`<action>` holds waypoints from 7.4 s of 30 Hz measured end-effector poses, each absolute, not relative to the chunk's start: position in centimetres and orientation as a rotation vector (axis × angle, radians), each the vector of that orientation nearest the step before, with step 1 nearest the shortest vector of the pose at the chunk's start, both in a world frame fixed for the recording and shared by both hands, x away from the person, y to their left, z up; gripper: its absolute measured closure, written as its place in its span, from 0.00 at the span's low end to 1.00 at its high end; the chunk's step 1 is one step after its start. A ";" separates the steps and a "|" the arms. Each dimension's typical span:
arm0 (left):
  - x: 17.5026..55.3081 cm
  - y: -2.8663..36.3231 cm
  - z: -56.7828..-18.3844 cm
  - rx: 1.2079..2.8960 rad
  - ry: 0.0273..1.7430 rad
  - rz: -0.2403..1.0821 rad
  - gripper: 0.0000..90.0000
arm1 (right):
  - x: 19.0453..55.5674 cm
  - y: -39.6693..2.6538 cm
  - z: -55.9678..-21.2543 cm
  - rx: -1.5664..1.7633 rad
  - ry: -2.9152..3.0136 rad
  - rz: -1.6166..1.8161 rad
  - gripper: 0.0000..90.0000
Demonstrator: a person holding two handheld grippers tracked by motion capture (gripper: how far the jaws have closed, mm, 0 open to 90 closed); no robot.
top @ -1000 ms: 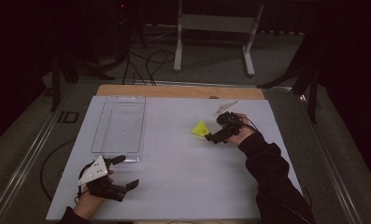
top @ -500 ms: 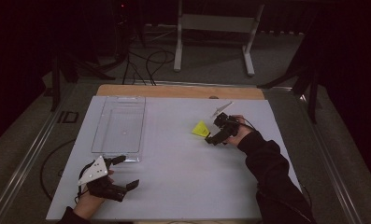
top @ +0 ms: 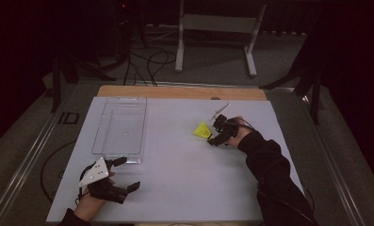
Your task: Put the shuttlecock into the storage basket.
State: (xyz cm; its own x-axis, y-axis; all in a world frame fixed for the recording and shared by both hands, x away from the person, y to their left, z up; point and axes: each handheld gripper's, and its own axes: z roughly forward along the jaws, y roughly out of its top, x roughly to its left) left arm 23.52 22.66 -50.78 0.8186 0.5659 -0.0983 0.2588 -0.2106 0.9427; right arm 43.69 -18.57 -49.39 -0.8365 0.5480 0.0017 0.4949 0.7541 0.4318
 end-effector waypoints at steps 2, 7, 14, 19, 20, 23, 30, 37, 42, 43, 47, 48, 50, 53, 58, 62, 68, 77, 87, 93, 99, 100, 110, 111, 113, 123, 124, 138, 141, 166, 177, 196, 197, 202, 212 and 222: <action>23.5 22.7 -50.8 1.800 0.632 0.318 0.00 | 43.8 -18.5 -49.5 0.839 2.831 0.624 0.39; 23.5 22.7 -50.8 1.801 0.631 0.317 0.00 | 44.0 -18.3 -49.6 0.851 2.843 0.592 0.39; 23.5 22.7 -50.8 1.801 0.630 0.318 0.00 | 44.4 -17.9 -50.1 0.871 2.854 0.554 0.49; 23.5 22.7 -50.8 1.803 0.629 0.316 0.00 | 44.7 -17.8 -50.4 0.873 2.875 0.544 0.57; 23.5 22.7 -50.8 1.803 0.629 0.316 0.00 | 44.7 -17.8 -50.4 0.873 2.875 0.544 0.57; 23.5 22.6 -50.8 1.803 0.629 0.316 0.00 | 44.9 -17.7 -50.6 0.884 2.890 0.530 0.65; 23.5 22.6 -50.8 1.810 0.624 0.313 0.00 | 45.0 -17.4 -50.6 0.865 2.908 0.516 0.71; 23.5 22.6 -50.8 1.812 0.625 0.311 0.00 | 45.1 -17.3 -50.5 0.866 2.917 0.502 0.72; 23.5 22.6 -50.9 1.813 0.625 0.310 0.00 | 45.0 -17.3 -50.3 0.860 2.928 0.529 0.72; 23.5 22.6 -50.9 1.813 0.625 0.310 0.00 | 45.0 -17.3 -50.2 0.852 2.937 0.534 0.72; 23.5 22.6 -50.9 1.815 0.624 0.309 0.00 | 45.0 -17.4 -49.8 0.865 2.951 0.552 0.73; 23.5 22.6 -50.9 1.815 0.625 0.309 0.00 | 44.9 -17.4 -49.7 0.870 2.955 0.554 0.73; 23.5 22.6 -50.9 1.813 0.626 0.310 0.00 | 44.8 -17.4 -49.4 0.868 2.950 0.543 0.73; 23.6 22.6 -50.9 1.813 0.627 0.310 0.00 | 44.7 -17.5 -49.2 0.867 2.949 0.537 0.73; 23.6 22.6 -50.9 1.814 0.627 0.311 0.00 | 44.4 -17.6 -48.6 0.880 2.949 0.540 0.73; 23.6 22.5 -50.9 1.812 0.628 0.312 0.00 | 44.1 -17.5 -47.9 0.933 2.929 0.546 0.73; 23.6 22.5 -50.9 1.813 0.629 0.312 0.00 | 43.6 -17.2 -47.3 0.992 2.947 0.505 0.73; 23.6 22.5 -50.9 1.814 0.629 0.314 0.00 | 42.2 -16.0 -46.0 1.022 2.941 0.491 0.73; 23.5 22.5 -50.9 1.813 0.624 0.314 0.00 | 40.2 -13.5 -44.4 1.005 2.912 0.459 0.73; 23.5 22.5 -50.9 1.814 0.624 0.313 0.00 | 39.0 -11.9 -43.6 1.016 2.890 0.471 0.73; 23.6 22.5 -50.9 1.816 0.624 0.313 0.00 | 38.5 -10.6 -42.8 1.019 2.880 0.474 0.73; 23.6 22.5 -50.9 1.816 0.624 0.314 0.00 | 38.4 -10.4 -42.7 1.021 2.876 0.480 0.73; 23.6 22.4 -50.9 1.817 0.624 0.313 0.00 | 37.8 -8.1 -41.3 1.022 2.883 0.467 0.73; 23.6 22.4 -50.9 1.818 0.624 0.313 0.00 | 37.8 -8.0 -41.2 1.012 2.881 0.465 0.73; 23.6 22.5 -50.9 1.818 0.624 0.312 0.00 | 37.7 -7.5 -40.9 1.010 2.878 0.466 0.73; 23.6 22.4 -50.9 1.818 0.623 0.313 0.00 | 37.7 -5.1 -39.3 0.977 2.882 0.488 0.73; 23.6 22.4 -50.9 1.817 0.623 0.313 0.00 | 37.8 -4.9 -39.3 0.974 2.884 0.492 0.73; 23.5 22.5 -50.9 1.814 0.627 0.311 0.00 | 38.4 -1.5 -38.4 0.936 2.907 0.496 0.73; 23.5 22.5 -50.9 1.814 0.627 0.311 0.00 | 38.6 -0.8 -38.3 0.929 2.909 0.492 0.73; 23.6 22.5 -50.9 1.817 0.624 0.310 0.00 | 38.9 3.1 -38.1 0.886 2.926 0.491 0.73; 23.6 22.5 -51.0 1.820 0.620 0.309 0.00 | 38.8 4.8 -38.7 0.856 2.950 0.495 0.72; 23.5 22.5 -51.0 1.822 0.614 0.308 0.00 | 39.0 7.4 -40.1 0.825 2.979 0.502 0.72; 23.5 22.5 -51.0 1.822 0.613 0.308 0.00 | 39.0 7.5 -40.1 0.824 2.984 0.508 0.72; 23.5 22.5 -51.0 1.825 0.611 0.308 0.00 | 38.9 8.1 -40.4 0.826 2.990 0.529 0.72; 23.5 22.5 -51.0 1.826 0.609 0.308 0.00 | 38.5 8.7 -41.4 0.830 3.006 0.576 0.72; 23.5 22.5 -51.0 1.825 0.610 0.305 0.00 | 38.2 8.7 -41.9 0.872 2.973 0.694 0.72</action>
